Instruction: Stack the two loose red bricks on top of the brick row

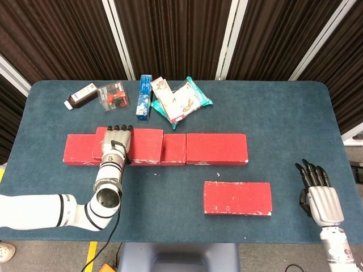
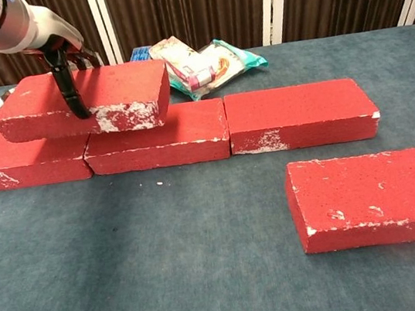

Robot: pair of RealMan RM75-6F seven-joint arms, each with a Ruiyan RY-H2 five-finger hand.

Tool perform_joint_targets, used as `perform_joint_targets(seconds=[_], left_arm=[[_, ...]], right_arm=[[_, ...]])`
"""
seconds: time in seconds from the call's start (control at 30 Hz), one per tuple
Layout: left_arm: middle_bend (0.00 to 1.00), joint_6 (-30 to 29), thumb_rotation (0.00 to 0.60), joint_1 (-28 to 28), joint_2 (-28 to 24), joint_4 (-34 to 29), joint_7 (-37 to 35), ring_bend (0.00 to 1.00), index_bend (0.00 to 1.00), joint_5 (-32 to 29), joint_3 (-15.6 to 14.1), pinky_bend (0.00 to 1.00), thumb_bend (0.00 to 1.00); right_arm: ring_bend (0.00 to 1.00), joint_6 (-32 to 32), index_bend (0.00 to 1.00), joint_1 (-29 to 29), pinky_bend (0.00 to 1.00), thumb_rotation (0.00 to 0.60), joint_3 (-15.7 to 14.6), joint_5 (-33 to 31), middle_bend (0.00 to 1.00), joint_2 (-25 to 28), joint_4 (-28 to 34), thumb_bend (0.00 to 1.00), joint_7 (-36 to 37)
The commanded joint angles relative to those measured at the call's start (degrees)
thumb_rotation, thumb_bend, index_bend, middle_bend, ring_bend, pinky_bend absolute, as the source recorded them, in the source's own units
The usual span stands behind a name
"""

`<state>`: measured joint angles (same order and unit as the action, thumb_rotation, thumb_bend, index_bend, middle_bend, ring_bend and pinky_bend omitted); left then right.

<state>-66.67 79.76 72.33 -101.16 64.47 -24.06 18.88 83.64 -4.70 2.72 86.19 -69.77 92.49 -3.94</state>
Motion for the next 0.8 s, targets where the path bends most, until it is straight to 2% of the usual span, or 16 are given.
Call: perform_joint_targets(seconds=[0.03, 0.27, 0.47, 0.8], left_arm=[[0.07, 0.1, 0.6, -0.3, 0.6, 0.5, 0.4, 0.0, 0.0, 0.2, 0.3, 0.0, 0.23], [0.07, -1.2, 0.6, -0.3, 4.7, 3.7, 1.3, 0.0, 0.0, 0.7, 0.0, 0.0, 0.23], [0.07, -1.3, 0.6, -1.2, 8.2, 6.6, 0.6, 0.0, 0.0, 3.8, 0.1, 0.0, 0.23], [0.07, -0.4, 0.6, -2.3, 9.8, 9.2, 1.7, 0.0, 0.0, 4.0, 1.6, 0.0, 0.23]], right_arm=[[0.0, -0.2, 0.11, -0.1, 0.0, 0.6, 0.1, -0.2, 0.04, -0.2, -0.1, 0.9, -0.4], [0.0, -0.1, 0.11, 0.0, 0.0, 0.6, 0.2, -0.5, 0.04, -0.2, 0.0, 0.9, -0.4], [0.0, -0.2, 0.11, -0.1, 0.0, 0.6, 0.4, -0.8, 0.04, -0.3, -0.2, 0.9, -0.1], [0.0, -0.6, 0.11, -0.3, 0.0, 0.6, 0.5, -1.2, 0.04, -0.8, -0.5, 0.9, -1.1]])
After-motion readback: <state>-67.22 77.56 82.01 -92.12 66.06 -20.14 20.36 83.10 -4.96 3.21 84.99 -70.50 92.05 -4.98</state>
